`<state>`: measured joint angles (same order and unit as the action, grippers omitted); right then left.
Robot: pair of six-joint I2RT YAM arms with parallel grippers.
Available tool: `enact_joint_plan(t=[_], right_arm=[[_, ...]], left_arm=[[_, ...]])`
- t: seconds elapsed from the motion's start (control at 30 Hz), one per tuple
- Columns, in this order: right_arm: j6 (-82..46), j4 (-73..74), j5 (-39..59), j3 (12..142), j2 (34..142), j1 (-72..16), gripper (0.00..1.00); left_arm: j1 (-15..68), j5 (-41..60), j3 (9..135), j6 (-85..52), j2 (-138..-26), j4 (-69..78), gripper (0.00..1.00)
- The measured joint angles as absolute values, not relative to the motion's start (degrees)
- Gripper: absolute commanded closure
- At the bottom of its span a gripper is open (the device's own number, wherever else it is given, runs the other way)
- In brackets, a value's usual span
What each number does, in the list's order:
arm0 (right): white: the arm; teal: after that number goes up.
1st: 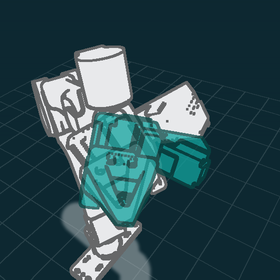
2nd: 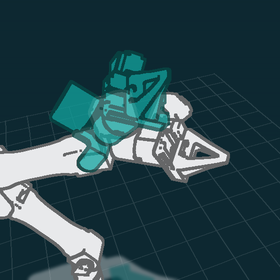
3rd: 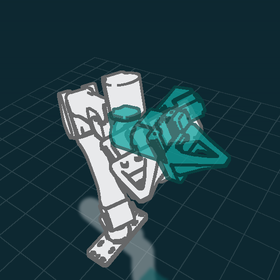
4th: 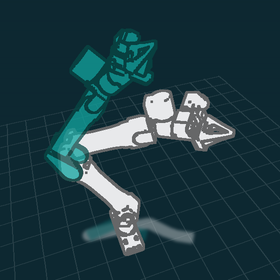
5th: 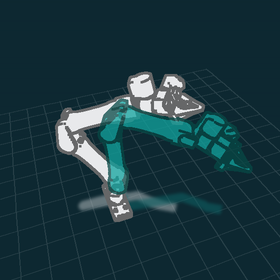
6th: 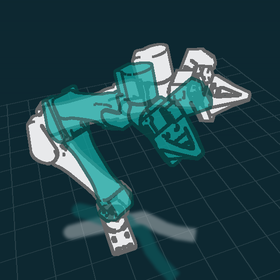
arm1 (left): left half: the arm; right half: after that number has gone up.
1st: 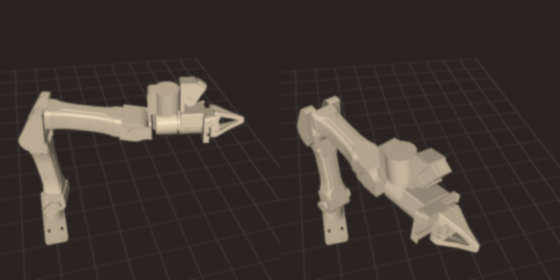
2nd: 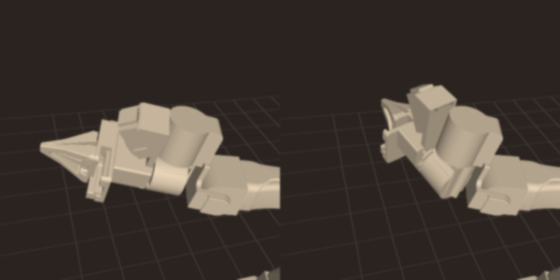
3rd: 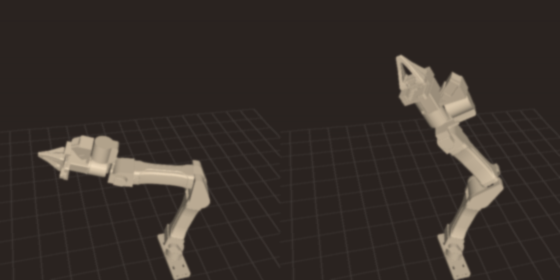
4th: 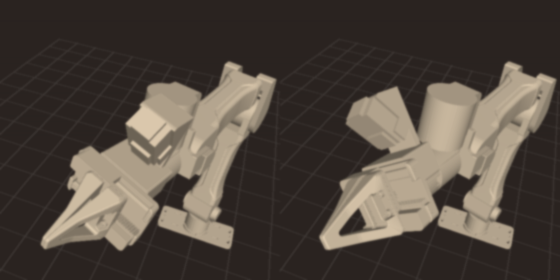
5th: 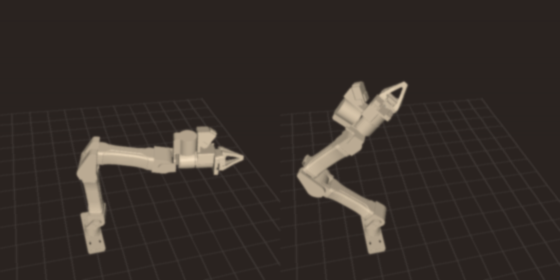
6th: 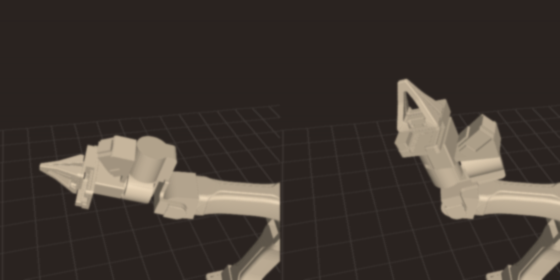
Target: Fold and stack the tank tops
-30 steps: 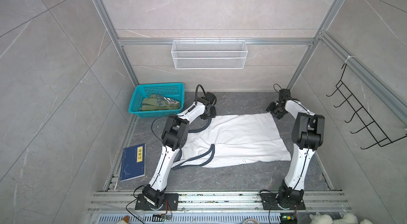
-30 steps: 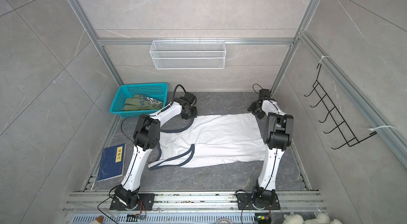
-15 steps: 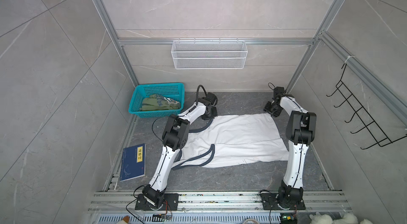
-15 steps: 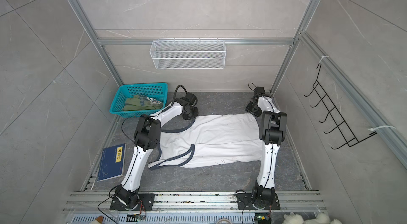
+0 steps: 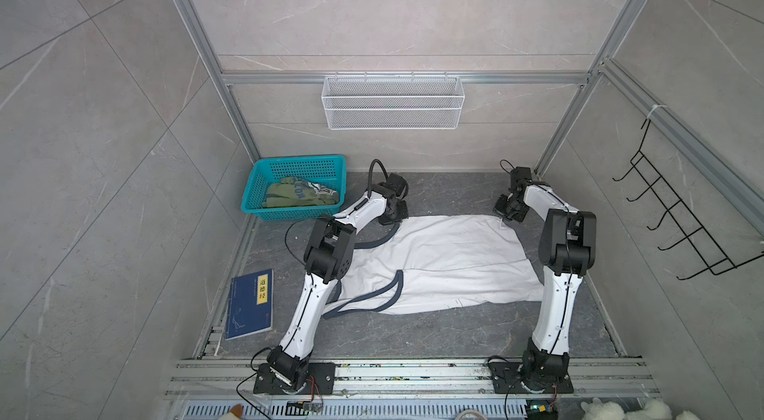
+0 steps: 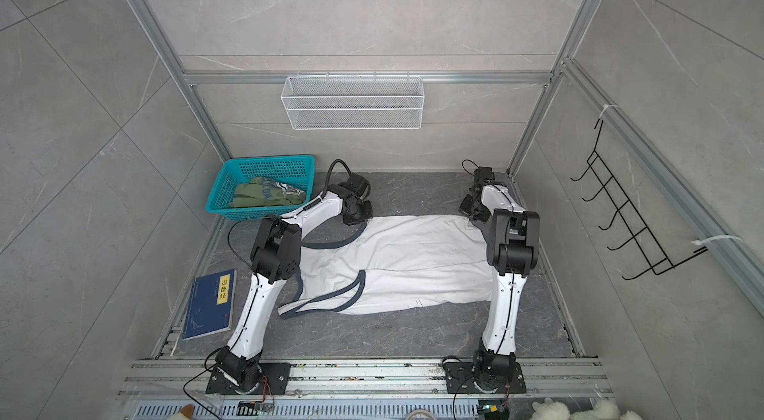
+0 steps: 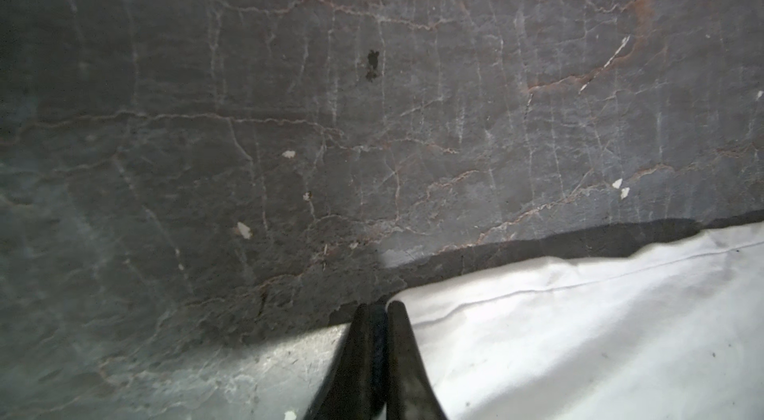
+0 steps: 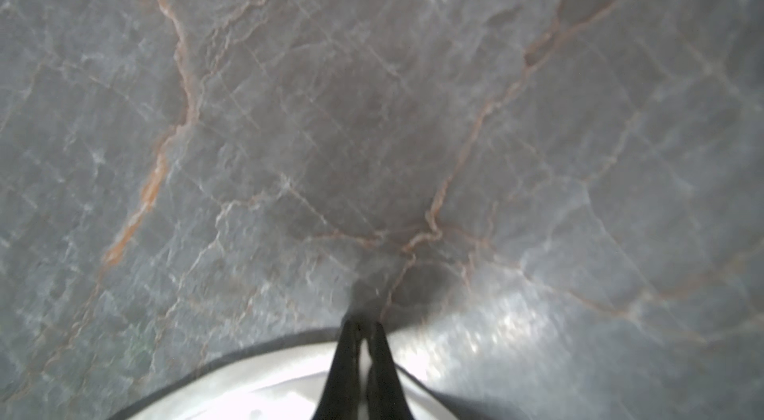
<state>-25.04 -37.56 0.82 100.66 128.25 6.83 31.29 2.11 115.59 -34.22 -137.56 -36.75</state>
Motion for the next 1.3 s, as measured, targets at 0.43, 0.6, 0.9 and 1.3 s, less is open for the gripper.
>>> enact_joint_plan(t=[0.43,0.6,0.9,1.3], right_arm=[[-26.20,-30.35,1.13,86.96,110.30,10.59,1.00],[-27.03,-29.02,2.24,82.08,107.94,11.66,0.99],[-28.14,-27.35,3.77,69.97,97.14,13.63,0.98],[-30.06,-25.43,5.82,53.01,83.53,17.08,0.96]], left_arm=[[34.39,-0.08,96.92,-31.42,-118.32,-26.37,1.00],[37.10,-1.67,89.89,-31.00,-113.03,-24.03,1.00],[41.10,-4.51,78.67,-31.03,-104.92,-22.15,1.00],[44.51,-6.00,66.41,-32.47,-94.96,-19.99,1.00]])
